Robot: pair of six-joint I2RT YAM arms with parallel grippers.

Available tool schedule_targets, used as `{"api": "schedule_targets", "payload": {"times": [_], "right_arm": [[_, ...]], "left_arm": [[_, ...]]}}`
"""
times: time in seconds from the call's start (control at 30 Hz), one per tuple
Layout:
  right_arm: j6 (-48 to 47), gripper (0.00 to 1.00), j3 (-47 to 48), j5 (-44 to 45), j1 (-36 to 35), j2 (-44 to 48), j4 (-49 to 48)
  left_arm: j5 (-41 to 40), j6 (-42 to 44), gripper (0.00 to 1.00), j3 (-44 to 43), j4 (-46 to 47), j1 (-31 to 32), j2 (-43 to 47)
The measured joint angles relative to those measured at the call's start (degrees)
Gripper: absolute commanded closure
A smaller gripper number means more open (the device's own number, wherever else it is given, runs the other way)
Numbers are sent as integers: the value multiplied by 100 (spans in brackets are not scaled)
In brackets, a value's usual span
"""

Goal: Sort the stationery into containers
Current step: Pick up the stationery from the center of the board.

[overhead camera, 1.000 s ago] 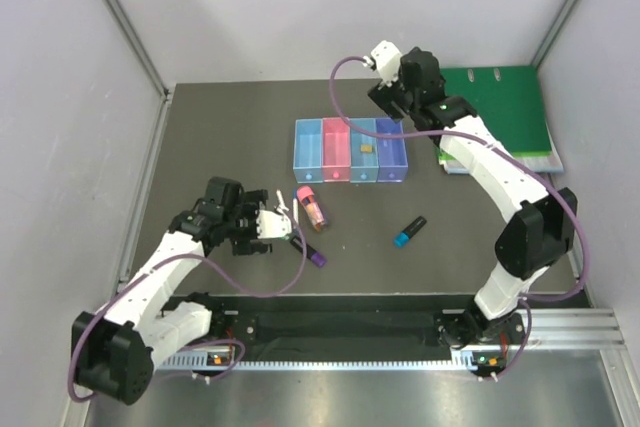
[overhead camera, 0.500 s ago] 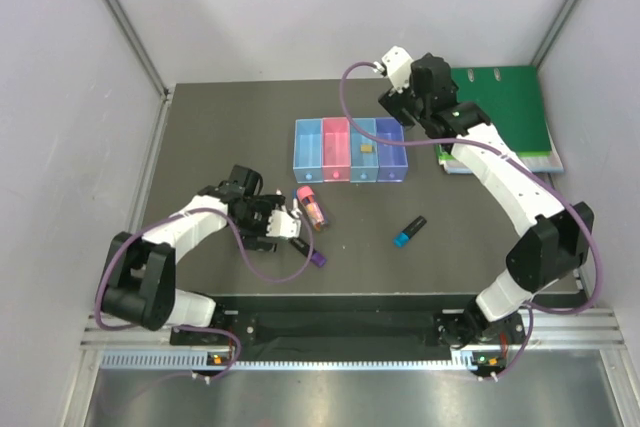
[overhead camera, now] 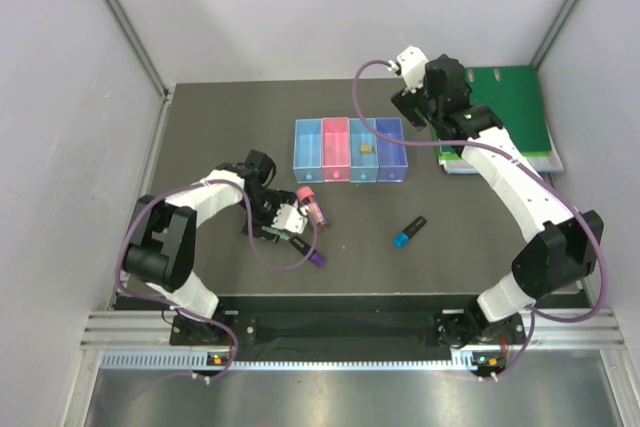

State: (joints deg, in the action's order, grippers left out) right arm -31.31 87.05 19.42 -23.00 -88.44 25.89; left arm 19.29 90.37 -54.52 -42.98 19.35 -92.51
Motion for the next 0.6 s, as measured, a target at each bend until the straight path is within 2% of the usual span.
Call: {"api": "schedule_targets", "payload": {"times": [0.17, 0.27, 0.43, 0.6], "right_arm": [[7, 9, -83, -4, 186, 74, -35], [11, 9, -94, -9, 258, 90, -66], [57, 9, -94, -44, 273, 98, -98], [120, 9, -92, -70, 278, 101, -98]], "left_arm": [[-87, 170, 35, -24, -186, 63, -33], [-127, 144, 38, -11, -280, 79, -37], [-203, 57, 39, 168, -308, 125, 125], [-284, -35, 48, 538, -286, 221, 459]]}}
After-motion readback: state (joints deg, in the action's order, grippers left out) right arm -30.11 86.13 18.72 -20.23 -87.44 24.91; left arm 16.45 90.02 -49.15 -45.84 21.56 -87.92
